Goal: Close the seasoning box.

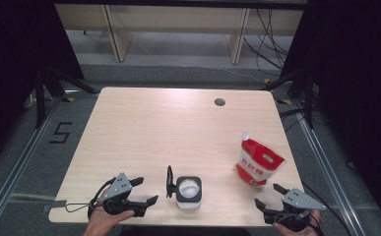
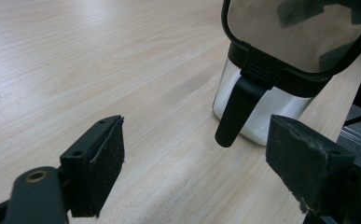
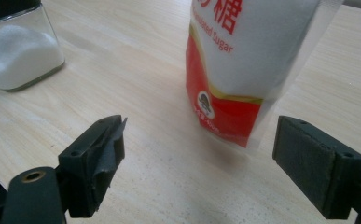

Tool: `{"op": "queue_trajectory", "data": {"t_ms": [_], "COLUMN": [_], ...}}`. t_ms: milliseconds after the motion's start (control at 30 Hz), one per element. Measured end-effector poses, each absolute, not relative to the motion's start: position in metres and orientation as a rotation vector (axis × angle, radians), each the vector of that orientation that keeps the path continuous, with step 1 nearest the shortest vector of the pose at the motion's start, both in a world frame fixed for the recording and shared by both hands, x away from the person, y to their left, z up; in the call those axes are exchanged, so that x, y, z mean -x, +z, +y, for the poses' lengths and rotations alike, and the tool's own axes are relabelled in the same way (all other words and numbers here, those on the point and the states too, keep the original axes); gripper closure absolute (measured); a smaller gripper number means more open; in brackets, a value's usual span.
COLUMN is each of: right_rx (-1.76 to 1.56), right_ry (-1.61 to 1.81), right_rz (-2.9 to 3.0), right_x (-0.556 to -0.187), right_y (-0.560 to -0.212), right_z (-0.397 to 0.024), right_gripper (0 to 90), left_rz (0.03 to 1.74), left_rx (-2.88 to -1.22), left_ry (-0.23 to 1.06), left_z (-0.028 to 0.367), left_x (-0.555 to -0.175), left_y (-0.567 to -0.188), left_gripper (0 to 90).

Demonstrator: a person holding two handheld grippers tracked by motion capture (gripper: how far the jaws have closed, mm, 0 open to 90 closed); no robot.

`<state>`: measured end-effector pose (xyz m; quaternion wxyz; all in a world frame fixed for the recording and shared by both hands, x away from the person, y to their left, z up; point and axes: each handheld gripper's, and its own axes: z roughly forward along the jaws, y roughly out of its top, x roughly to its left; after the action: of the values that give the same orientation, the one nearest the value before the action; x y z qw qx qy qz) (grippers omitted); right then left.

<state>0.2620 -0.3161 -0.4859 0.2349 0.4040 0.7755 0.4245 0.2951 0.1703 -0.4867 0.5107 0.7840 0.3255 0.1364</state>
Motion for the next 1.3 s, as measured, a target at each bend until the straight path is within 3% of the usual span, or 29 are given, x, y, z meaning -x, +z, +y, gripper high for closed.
{"op": "queue_trajectory", "data": {"t_ms": [167,367,400,433,567,1300], "right_rx": [-1.108,-1.115,-1.112,-1.124,-1.096,-1.103], "right_ry": [1.168,1.151,1.149,1.153,1.173,1.156], "right_rz": [2.124,2.116,2.115,2.117,2.117,2.135], "right_x": [-0.263,-0.262,-0.262,-0.262,-0.264,-0.263], "right_y": [-0.486,-0.485,-0.485,-0.485,-0.486,-0.486], "right_z": [-0.315,-0.314,-0.314,-0.313,-0.314,-0.312], "right_gripper": [17.5,17.7,17.7,17.9,17.9,18.5], "left_rz": [0.753,0.723,0.753,0.742,0.735,0.601], "left_rx": [-1.895,-1.888,-1.884,-1.876,-1.880,-1.891], "left_ry": [0.345,0.371,0.374,0.374,0.388,0.396], "left_z": [0.172,0.176,0.175,0.176,0.169,0.141], "left_x": [-0.294,-0.292,-0.291,-0.291,-0.288,-0.286], "left_y": [-0.483,-0.479,-0.478,-0.476,-0.467,-0.429], "left_gripper": [35.9,67.0,67.0,75.6,86.2,89.2]}}
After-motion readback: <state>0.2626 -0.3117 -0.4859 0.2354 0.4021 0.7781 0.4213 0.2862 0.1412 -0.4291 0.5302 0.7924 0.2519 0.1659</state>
